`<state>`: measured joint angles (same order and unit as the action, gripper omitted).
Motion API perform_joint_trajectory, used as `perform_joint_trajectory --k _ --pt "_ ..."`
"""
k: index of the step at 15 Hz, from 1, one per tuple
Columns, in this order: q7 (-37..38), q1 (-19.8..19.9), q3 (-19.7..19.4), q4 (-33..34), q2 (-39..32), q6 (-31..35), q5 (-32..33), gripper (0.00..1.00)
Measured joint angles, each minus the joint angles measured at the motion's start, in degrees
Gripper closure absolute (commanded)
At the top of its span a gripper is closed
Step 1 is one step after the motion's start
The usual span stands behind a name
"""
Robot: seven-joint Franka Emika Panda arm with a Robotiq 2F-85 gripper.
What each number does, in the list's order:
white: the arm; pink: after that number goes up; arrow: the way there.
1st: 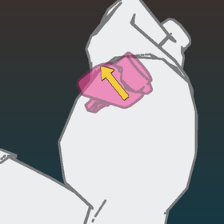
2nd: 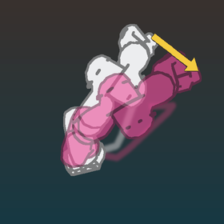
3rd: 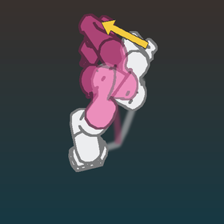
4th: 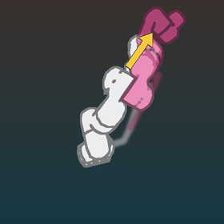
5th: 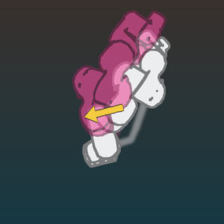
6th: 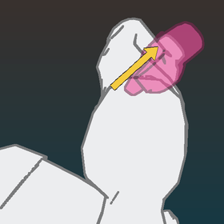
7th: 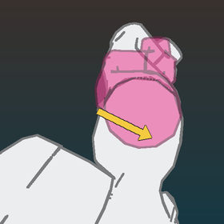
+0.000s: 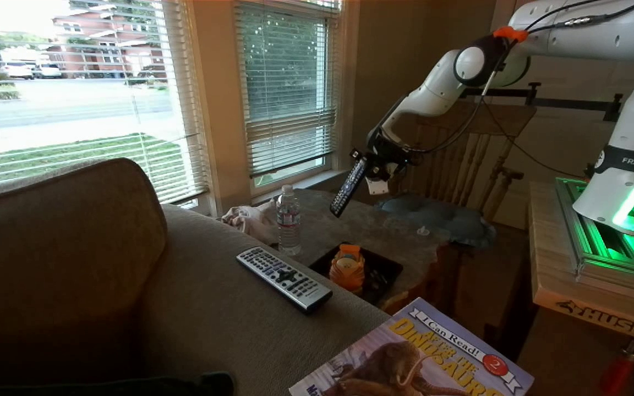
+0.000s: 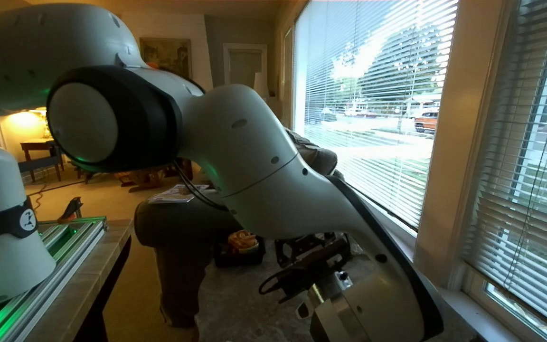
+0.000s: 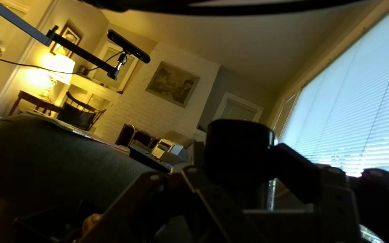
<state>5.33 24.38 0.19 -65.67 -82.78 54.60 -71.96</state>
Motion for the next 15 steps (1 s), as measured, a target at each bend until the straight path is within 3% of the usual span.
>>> perform_joint_trajectory --k 15 --pt "8.8 1.0 -2.5 -0.1 -0.6 0.0 -0.1 0.71"
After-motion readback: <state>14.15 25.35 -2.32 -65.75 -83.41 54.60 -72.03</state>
